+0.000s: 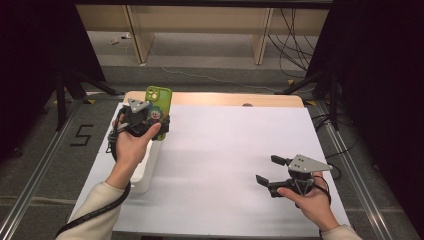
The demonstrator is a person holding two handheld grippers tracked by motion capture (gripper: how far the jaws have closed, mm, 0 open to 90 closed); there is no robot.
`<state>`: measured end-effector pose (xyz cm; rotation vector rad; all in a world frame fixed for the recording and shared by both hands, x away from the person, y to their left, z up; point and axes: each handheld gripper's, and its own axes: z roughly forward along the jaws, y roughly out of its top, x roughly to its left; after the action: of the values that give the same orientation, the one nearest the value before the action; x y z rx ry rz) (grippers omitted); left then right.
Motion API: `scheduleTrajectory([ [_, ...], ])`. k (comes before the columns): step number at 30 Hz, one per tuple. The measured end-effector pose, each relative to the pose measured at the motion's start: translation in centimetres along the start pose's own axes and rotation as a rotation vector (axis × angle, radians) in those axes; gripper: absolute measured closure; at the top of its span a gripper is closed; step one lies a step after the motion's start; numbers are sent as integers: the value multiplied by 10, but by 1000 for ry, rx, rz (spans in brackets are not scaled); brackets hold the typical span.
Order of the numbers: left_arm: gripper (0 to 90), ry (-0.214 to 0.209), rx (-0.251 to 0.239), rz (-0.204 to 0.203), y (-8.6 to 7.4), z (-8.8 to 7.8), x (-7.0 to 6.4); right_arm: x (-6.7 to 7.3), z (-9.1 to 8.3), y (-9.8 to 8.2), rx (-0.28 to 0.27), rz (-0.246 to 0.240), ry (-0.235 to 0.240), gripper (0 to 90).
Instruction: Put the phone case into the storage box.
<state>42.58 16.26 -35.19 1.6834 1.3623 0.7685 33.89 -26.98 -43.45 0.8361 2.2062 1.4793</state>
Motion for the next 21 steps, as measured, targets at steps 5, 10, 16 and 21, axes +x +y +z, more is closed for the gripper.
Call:
scheduleTrajectory([
  [5,159,5,-1,-7,1,0,2,0,0,0,-1,-1,0,131],
  [10,159,3,-10,-16,2,1,6,0,0,0,-1,-1,-2,132],
  [16,159,4,-17,-21,4,1,10,0,0,0,-1,-1,-2,132],
  [21,159,12,-20,-23,6,1,13,0,0,0,-1,0,-2,132],
])
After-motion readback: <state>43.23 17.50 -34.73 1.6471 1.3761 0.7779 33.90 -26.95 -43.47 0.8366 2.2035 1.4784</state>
